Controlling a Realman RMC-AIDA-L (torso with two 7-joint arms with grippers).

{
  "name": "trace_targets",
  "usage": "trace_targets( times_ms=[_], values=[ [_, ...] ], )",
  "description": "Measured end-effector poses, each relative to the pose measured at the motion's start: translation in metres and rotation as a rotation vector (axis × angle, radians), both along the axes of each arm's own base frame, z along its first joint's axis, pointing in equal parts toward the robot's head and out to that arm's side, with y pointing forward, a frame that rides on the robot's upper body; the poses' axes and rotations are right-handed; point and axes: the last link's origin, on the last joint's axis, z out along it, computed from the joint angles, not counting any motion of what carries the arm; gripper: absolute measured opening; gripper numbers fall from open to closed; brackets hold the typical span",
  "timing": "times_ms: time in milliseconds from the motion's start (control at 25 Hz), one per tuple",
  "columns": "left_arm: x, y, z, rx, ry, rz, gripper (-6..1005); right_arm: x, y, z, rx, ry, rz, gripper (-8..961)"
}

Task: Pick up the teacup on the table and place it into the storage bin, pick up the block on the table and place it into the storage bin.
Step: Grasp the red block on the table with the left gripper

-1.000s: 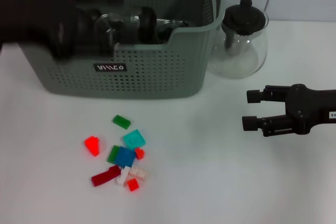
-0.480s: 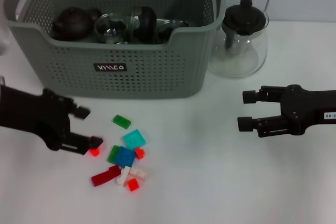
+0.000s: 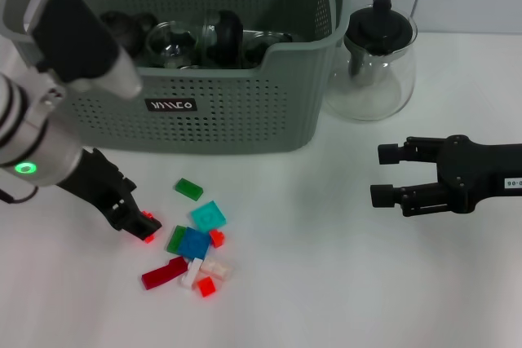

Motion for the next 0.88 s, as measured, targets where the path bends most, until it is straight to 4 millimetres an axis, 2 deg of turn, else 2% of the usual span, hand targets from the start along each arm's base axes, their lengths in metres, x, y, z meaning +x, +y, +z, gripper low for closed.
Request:
trace_targets(
  times_ms=[280, 880],
  values=[
    [-0.008, 0.005, -0.023, -0.015, 0.042, 0.015, 724, 0.002, -0.002, -0.001, -0.001, 0.0, -0.007, 944],
    [-0.023, 0.013, -0.038, 0.017, 0.09, 0.038, 694, 0.002, -0.001, -0.002, -0.003, 0.001, -0.006, 945]
  ],
)
